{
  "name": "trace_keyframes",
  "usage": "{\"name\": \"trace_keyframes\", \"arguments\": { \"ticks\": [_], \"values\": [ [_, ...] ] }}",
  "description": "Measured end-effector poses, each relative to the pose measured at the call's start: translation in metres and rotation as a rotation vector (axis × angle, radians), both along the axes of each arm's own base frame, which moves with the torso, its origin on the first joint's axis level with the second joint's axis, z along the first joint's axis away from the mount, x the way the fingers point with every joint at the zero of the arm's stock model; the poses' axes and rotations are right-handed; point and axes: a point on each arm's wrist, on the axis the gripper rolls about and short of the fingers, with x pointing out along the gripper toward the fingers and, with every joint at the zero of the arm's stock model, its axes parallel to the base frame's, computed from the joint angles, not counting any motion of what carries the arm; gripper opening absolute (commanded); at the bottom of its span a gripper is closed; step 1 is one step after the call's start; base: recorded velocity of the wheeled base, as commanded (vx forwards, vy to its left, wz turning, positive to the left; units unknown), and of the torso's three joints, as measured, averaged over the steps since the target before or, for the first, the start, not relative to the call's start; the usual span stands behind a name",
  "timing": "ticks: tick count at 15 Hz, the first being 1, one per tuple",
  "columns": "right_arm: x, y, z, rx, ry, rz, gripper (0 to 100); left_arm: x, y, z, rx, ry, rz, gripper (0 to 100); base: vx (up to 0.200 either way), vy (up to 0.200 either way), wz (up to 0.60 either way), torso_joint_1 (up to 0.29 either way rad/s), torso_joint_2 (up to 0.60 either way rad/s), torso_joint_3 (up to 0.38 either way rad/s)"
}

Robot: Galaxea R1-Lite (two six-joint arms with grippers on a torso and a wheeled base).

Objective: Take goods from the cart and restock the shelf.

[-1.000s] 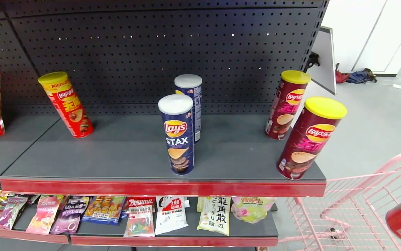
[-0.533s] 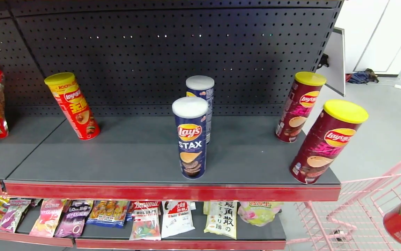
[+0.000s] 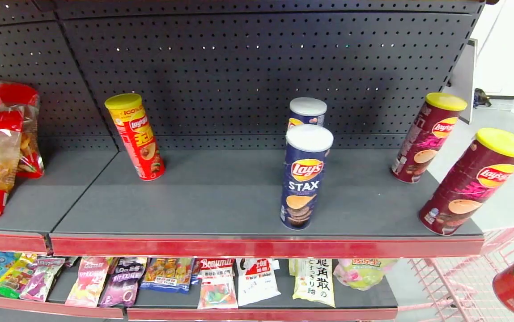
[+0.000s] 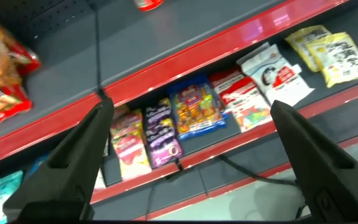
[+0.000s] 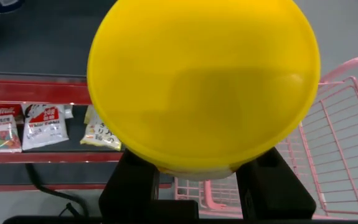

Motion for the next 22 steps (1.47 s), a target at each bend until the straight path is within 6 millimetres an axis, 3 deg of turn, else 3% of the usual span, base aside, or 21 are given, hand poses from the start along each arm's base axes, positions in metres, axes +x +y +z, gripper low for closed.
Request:
{"name": "trace_keyframes", "arguments": {
  "ticks": [18,22],
  "values": [
    [-0.030,0.005,-0.018,0.011,-0.091,0.111,0,0.001,0.000,0.000,0.001,0.003,0.000,100,0.000,0.200,0.00,0.002,0.00,0.003],
    [-0.030,0.005,-0.019,0.013,-0.094,0.118,0,0.000,0.000,0.000,0.001,0.001,0.000,100,0.000,0.000,0.00,0.000,0.00,0.000]
  ]
}}
